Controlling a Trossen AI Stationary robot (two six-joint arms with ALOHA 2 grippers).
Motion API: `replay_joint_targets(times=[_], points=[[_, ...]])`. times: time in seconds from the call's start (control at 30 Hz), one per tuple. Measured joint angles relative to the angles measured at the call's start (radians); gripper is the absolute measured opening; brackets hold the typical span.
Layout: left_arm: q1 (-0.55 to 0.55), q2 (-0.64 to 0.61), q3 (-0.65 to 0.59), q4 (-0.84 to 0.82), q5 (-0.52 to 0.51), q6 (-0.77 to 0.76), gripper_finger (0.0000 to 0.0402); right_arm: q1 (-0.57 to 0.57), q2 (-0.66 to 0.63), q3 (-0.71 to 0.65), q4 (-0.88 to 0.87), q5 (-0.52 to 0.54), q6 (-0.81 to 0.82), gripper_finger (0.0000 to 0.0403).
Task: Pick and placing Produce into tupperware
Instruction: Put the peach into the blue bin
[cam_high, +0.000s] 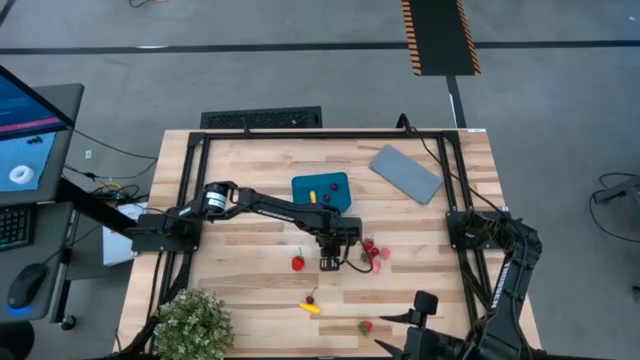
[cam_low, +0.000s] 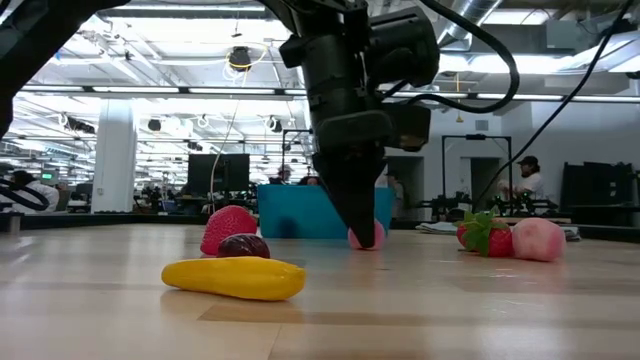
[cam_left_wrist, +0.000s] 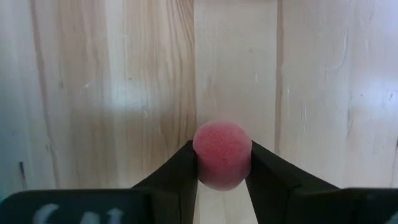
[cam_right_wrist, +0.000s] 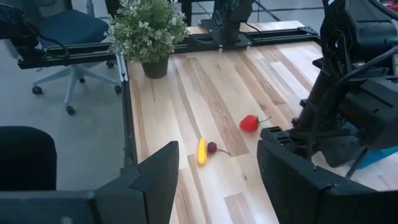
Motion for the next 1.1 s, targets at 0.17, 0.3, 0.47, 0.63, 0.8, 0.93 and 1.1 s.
replay_joint_targets(times=[0.17, 0.3, 0.47, 0.63, 0.8, 0.93, 1.1], points=[[-0.002, -0.002, 0.073, -0.060, 0.000, 0.018, 0.0094, -0.001, 0.000, 0.000, -0.024, 0.000, 0.000, 0.0240], [-0.004, -0.003, 0.166, -0.140, 0.024, 0.031, 0.0093, -0.002, 0.000, 0.000, -0.024, 0.000, 0.000, 0.0240], [-0.011, -0.004, 0.294, -0.287, 0.078, 0.038, 0.0101, -0.002, 0.000, 0.000, -0.024, 0.000, 0.000, 0.0240], [-0.053, -0.004, 0.420, -0.446, 0.109, 0.055, 0.0099, 0.000, 0.000, 0.000, -0.038, 0.001, 0.000, 0.0240], [-0.131, -0.005, 0.526, -0.620, 0.036, 0.129, 0.0100, 0.010, 0.000, 0.000, -0.057, 0.005, 0.000, 0.0240], [-0.227, -0.007, 0.578, -0.730, -0.122, 0.158, 0.0100, 0.011, 0.000, 0.000, -0.086, 0.008, 0.008, 0.0240], [-0.350, -0.029, 0.575, -0.767, -0.291, 0.131, 0.0100, 0.012, 0.000, 0.000, -0.134, 0.061, 0.008, 0.0240]])
